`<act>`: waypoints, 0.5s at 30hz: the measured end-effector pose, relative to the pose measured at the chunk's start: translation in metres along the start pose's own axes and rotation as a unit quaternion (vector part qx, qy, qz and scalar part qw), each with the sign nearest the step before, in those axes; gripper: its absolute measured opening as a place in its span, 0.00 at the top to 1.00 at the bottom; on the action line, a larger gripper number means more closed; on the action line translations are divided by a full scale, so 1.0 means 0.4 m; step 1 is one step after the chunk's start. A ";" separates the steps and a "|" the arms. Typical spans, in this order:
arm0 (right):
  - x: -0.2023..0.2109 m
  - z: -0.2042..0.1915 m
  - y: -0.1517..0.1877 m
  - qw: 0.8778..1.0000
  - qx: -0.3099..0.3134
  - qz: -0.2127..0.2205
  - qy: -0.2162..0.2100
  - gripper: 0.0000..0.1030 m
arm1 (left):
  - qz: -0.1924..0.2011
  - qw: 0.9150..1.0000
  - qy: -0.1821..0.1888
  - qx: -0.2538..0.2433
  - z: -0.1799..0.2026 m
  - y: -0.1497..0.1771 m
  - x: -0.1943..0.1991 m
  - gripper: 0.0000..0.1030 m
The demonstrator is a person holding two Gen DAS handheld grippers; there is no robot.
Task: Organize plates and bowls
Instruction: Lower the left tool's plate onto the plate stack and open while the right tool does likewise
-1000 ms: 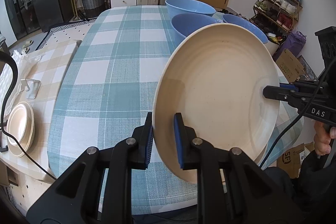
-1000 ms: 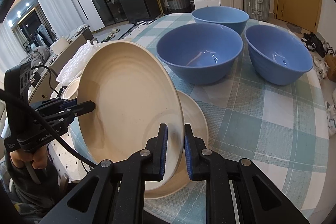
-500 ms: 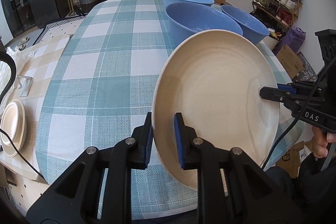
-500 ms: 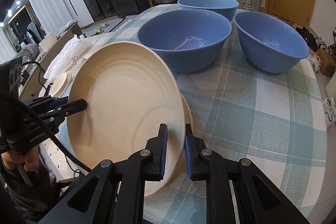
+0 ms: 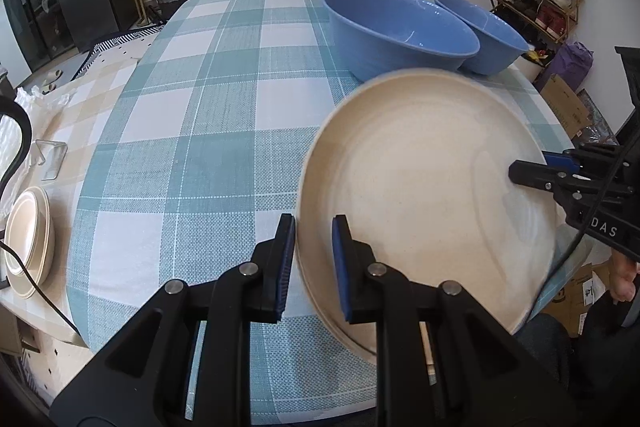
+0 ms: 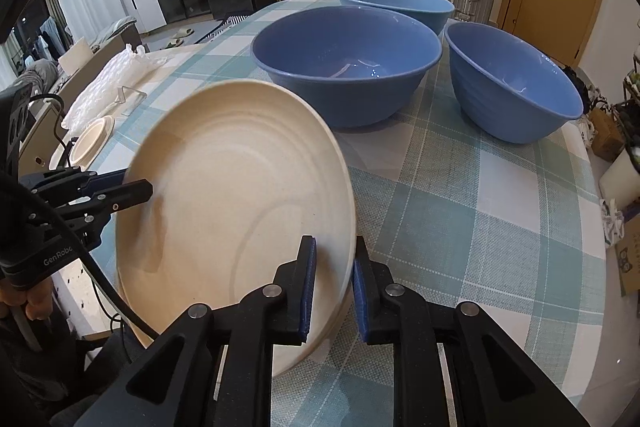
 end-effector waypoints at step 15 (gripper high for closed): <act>0.035 0.039 -0.004 0.999 -0.034 0.030 -0.013 0.32 | 0.006 1.000 0.005 0.017 -0.030 -0.009 0.017 0.28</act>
Point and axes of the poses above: each gripper's, at about its wrist camera, not at the fingertips, and x roughly against the way its jaws point, z to its right, y to its underside, the point moved 7 cm from there along -x, roughly the way its jaws point, and after that the axes turned 8 degrees about x, right-handed, at the moved point
